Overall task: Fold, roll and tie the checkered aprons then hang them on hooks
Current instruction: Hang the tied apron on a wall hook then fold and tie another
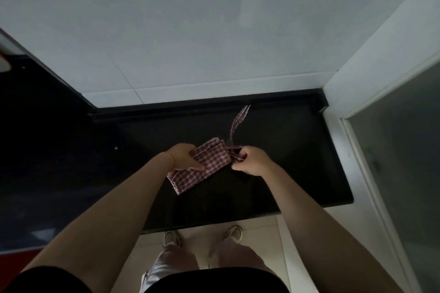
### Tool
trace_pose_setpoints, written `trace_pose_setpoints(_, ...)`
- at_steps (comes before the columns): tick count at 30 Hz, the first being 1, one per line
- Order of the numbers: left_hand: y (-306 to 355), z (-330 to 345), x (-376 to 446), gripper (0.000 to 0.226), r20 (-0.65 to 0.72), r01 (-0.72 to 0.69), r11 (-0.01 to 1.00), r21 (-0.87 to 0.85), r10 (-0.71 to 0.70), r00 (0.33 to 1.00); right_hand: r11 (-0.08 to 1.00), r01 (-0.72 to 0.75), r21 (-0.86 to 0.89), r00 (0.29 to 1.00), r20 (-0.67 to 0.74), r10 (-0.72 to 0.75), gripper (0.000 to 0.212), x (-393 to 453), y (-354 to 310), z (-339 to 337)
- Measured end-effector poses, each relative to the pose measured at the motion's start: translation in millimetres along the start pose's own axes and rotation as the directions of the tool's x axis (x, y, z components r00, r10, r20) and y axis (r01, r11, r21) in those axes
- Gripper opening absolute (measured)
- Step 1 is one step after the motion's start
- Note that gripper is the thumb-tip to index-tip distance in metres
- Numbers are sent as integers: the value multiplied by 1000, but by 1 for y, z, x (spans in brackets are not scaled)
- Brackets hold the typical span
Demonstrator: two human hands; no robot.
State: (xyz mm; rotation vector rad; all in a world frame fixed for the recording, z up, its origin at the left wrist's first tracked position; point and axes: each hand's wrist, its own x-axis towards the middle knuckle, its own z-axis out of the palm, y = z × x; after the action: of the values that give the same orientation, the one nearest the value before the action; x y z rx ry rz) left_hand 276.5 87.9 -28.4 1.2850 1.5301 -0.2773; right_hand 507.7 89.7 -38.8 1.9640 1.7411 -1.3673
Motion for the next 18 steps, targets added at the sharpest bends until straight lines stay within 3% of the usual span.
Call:
trace_pose_setpoints(2, -2, -10, -15, 45, -23, -31, 997, -67, 30, 999, 1000, -8, 14, 1000, 6, 8, 7, -5, 6, -21)
trace_pose_setpoints(3, -4, -16, -20, 42, -37, -41, 992, -118, 37, 999, 1000, -6, 10, 1000, -20, 6, 4, -6, 9, -29)
trace_pose_setpoints(5, -1, -34, -46, 40, -133, -87, 977, -195, 61, 989, 1000, -4, -2, 995, -101, 4, 5, -21, 3, -52)
trace_pose_setpoints(7, 0, -48, -54, 39, -188, -128, 954, -271, 78, 979, 998, -32, -62, 999, -11, 31, 16, -27, -3, -65)
trace_pose_setpoints(9, 13, -68, -79, 36, -260, -195, 948, -252, 128, 957, 995, 44, -94, 999, 21, -43, 31, -45, -25, -83)
trace_pose_setpoints(13, 43, -105, -124, 37, -352, -349, 907, -236, 255, 900, 931, 337, 140, 924, -239, -299, 26, -87, -91, -105)
trace_pose_setpoints(15, 51, -119, -148, 35, -355, -418, 873, -252, 319, 879, 880, 421, 219, 873, -362, -327, 19, -107, -120, -109)
trace_pose_setpoints(18, 53, -141, -183, 21, -436, -523, 805, -280, 379, 816, 751, 502, 430, 842, -443, -309, 25, -138, -156, -114)
